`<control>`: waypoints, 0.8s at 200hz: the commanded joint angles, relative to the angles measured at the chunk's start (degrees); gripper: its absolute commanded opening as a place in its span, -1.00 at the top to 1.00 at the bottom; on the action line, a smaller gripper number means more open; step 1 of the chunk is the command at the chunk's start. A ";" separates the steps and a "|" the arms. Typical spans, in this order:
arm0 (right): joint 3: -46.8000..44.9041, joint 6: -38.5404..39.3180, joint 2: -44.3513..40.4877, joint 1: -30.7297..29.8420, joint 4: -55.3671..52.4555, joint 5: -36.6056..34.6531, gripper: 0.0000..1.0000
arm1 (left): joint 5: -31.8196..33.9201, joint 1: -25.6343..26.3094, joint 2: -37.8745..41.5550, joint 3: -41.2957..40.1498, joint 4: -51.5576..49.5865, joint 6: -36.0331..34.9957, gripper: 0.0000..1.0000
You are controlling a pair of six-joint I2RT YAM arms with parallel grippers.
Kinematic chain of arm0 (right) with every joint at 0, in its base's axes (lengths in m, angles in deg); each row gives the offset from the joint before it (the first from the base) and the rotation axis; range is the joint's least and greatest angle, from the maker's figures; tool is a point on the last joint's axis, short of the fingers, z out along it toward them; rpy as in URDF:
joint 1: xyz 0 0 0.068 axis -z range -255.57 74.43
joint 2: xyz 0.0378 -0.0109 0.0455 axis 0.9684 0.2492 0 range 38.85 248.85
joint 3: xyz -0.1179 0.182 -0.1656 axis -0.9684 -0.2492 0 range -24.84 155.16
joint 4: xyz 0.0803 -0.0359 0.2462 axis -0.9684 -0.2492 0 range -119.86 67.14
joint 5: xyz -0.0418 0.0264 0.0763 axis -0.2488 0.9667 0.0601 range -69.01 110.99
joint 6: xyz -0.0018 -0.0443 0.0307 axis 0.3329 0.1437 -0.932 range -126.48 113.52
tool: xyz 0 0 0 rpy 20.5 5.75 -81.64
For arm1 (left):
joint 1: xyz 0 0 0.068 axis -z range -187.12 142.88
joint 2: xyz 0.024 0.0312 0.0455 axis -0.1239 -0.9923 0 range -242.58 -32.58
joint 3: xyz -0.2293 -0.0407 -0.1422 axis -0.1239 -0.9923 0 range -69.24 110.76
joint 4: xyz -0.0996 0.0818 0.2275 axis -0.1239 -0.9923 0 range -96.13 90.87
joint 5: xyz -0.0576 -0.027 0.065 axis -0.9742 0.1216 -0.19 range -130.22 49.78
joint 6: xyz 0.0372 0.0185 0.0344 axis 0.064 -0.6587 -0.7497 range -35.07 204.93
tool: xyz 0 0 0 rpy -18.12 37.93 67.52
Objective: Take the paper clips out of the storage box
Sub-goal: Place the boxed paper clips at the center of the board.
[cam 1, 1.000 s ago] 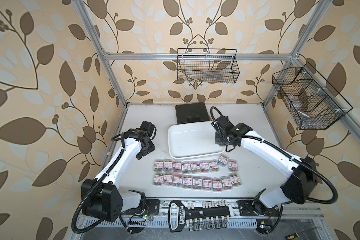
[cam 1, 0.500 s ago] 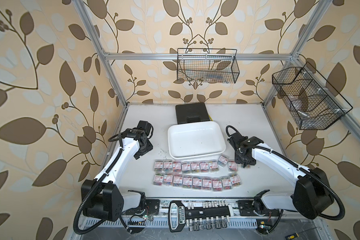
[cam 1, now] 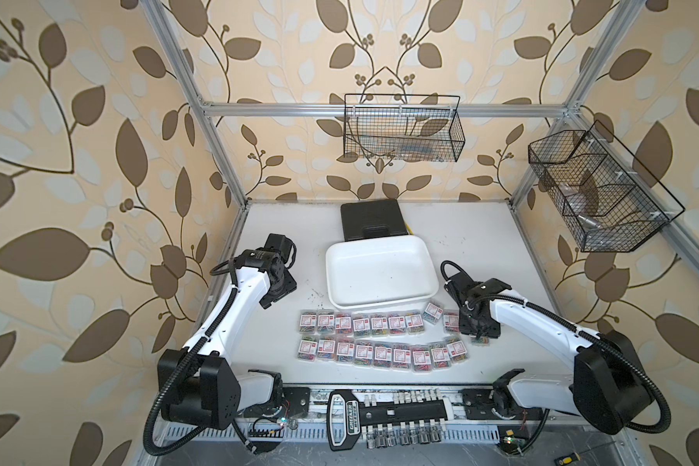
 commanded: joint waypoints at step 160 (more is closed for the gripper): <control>-1.87 -3.64 -3.98 3.04 1.45 4.00 -0.50 | -0.73 -0.97 1.01 -2.01 -0.61 -0.49 -0.14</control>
